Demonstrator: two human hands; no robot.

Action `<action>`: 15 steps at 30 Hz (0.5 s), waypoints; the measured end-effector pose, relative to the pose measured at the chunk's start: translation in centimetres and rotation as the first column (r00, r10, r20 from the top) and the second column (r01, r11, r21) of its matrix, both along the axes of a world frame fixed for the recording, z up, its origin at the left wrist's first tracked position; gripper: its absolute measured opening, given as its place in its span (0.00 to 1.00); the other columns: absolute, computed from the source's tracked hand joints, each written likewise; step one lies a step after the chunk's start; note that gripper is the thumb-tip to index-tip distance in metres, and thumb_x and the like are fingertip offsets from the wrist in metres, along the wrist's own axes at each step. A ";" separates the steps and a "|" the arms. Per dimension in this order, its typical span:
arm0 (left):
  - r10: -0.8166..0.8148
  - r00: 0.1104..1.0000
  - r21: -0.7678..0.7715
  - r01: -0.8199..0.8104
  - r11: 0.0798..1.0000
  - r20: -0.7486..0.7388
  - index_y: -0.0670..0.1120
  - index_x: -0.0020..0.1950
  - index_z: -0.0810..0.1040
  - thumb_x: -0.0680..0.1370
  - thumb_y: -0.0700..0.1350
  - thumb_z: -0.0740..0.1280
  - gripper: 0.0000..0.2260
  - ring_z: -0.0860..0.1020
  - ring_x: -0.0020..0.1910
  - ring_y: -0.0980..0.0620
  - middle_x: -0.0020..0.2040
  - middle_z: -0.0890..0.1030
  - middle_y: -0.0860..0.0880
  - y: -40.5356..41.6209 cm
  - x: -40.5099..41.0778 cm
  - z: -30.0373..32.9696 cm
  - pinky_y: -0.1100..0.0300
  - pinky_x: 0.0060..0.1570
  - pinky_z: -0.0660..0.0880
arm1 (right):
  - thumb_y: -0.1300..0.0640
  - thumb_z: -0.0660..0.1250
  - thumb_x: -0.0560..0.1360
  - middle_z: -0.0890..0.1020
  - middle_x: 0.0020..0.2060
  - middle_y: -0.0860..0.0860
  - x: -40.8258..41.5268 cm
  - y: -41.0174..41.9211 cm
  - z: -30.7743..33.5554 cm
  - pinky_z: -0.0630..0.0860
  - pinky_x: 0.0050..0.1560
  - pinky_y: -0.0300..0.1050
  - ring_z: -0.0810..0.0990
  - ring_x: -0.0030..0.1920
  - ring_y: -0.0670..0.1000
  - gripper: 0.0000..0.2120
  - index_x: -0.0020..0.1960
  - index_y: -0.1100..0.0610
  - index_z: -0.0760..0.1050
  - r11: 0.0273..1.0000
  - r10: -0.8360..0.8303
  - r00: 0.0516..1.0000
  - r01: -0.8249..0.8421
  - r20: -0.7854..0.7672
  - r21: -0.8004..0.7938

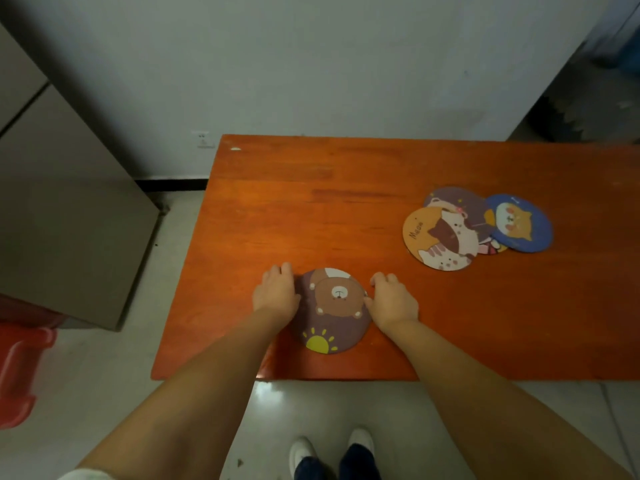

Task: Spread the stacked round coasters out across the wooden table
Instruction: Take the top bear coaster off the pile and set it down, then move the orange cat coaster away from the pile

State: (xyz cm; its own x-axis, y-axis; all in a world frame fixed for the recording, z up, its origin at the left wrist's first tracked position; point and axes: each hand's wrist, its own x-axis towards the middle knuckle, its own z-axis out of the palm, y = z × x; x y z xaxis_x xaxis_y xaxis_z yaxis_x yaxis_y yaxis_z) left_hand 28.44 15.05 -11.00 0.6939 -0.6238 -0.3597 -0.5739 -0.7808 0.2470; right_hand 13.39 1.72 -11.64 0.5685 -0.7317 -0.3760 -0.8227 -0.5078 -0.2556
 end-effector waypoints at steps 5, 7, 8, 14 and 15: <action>-0.005 0.998 -0.081 0.000 0.997 -0.067 0.42 0.62 0.69 0.76 0.46 0.66 0.17 0.70 0.65 0.39 0.63 0.73 0.40 -1.9 0.6 2.3 0.46 0.59 0.71 | 0.52 0.62 0.79 0.73 0.64 0.56 -1.5 -3.2 3.6 0.75 0.57 0.54 0.74 0.62 0.59 0.16 0.65 0.56 0.69 0.997 -0.078 0.996 0.079 0.039 -0.015; -0.001 0.996 -0.143 -0.013 0.990 -0.093 0.42 0.62 0.70 0.76 0.47 0.67 0.17 0.71 0.64 0.39 0.63 0.73 0.40 -3.4 0.2 3.5 0.47 0.59 0.71 | 0.52 0.62 0.79 0.71 0.68 0.57 -2.9 -4.8 5.2 0.75 0.58 0.55 0.74 0.64 0.60 0.17 0.66 0.57 0.69 0.992 -0.129 0.989 0.130 0.067 -0.009; -0.003 0.994 -0.173 -0.016 0.985 -0.110 0.42 0.61 0.70 0.76 0.47 0.67 0.17 0.72 0.63 0.39 0.62 0.74 0.40 -4.3 -0.2 4.1 0.47 0.59 0.71 | 0.52 0.62 0.79 0.70 0.69 0.57 -3.6 -5.6 5.9 0.75 0.59 0.55 0.74 0.65 0.60 0.18 0.67 0.57 0.69 0.988 -0.155 0.985 0.155 0.078 -0.005; -0.044 0.973 -0.260 -0.017 0.966 -0.226 0.40 0.63 0.70 0.77 0.46 0.66 0.17 0.75 0.59 0.38 0.60 0.76 0.37 -10.4 -3.8 6.3 0.48 0.57 0.74 | 0.52 0.60 0.81 0.74 0.66 0.60 -7.9 -10.0 8.2 0.76 0.56 0.58 0.76 0.60 0.62 0.20 0.70 0.58 0.66 0.967 -0.255 0.964 0.253 0.072 0.038; -0.039 0.969 -0.263 -0.027 0.965 -0.243 0.40 0.63 0.71 0.77 0.46 0.66 0.17 0.76 0.59 0.38 0.60 0.77 0.37 -11.4 -4.4 6.3 0.48 0.57 0.74 | 0.53 0.60 0.81 0.75 0.65 0.60 -8.5 -10.9 8.2 0.76 0.56 0.58 0.76 0.60 0.62 0.20 0.71 0.58 0.65 0.965 -0.260 0.963 0.257 0.073 0.049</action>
